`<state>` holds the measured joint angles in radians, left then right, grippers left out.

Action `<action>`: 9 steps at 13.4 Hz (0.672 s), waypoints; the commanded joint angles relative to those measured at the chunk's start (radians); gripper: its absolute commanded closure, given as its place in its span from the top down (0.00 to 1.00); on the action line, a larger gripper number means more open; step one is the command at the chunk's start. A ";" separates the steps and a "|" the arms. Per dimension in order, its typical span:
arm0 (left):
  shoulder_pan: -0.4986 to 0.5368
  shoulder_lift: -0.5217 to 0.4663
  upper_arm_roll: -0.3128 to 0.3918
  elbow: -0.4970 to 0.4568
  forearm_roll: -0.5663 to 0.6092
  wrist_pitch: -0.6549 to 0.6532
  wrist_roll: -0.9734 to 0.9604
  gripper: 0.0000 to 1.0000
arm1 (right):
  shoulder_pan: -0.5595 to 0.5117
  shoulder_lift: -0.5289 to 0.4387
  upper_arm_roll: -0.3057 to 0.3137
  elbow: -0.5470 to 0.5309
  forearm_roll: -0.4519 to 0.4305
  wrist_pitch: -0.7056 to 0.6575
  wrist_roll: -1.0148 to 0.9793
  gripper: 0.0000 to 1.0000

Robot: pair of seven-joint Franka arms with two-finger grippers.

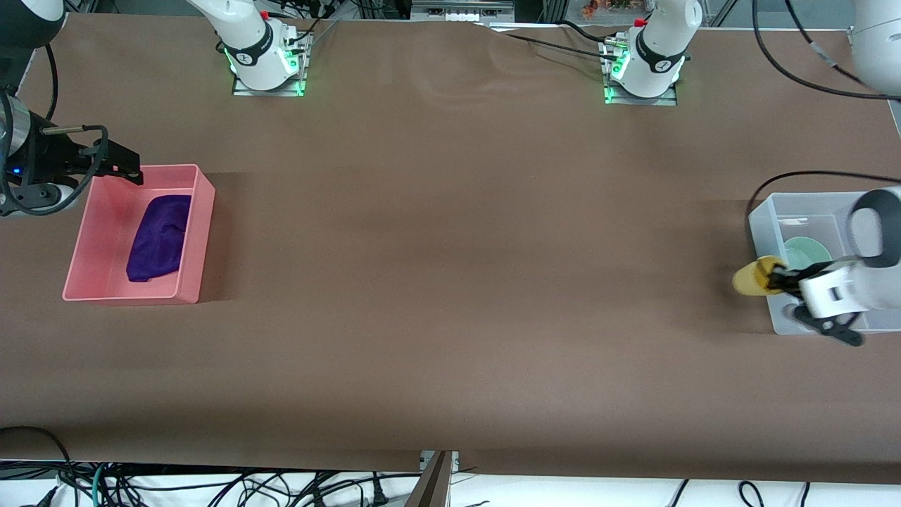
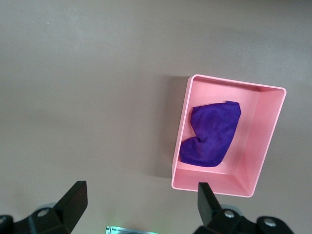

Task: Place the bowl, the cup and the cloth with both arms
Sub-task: 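Carry the yellow cup into the clear bin and open the left gripper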

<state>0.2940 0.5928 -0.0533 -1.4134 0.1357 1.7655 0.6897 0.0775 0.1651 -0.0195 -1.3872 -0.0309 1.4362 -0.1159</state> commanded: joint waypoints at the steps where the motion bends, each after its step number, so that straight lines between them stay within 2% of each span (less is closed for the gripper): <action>1: 0.013 -0.007 0.065 0.014 0.077 -0.034 0.158 0.00 | -0.002 0.004 0.001 0.019 -0.006 -0.016 0.004 1.00; 4: 0.091 0.028 0.079 0.002 0.076 0.014 0.252 0.00 | -0.002 0.004 0.001 0.019 -0.006 -0.014 0.004 1.00; 7: 0.134 0.052 0.075 -0.053 0.059 0.094 0.307 0.00 | -0.002 0.004 0.001 0.019 -0.004 -0.014 0.004 1.00; 8: 0.129 0.055 0.075 -0.056 0.038 0.095 0.307 0.47 | -0.002 0.004 0.001 0.019 -0.006 -0.013 0.004 1.00; 9: 0.128 0.061 0.075 -0.050 0.021 0.097 0.306 0.83 | -0.002 0.004 0.001 0.019 -0.004 -0.013 0.004 1.00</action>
<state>0.4317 0.6623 0.0265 -1.4550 0.1843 1.8533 0.9747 0.0773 0.1651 -0.0199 -1.3871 -0.0310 1.4362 -0.1159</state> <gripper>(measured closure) 0.899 0.000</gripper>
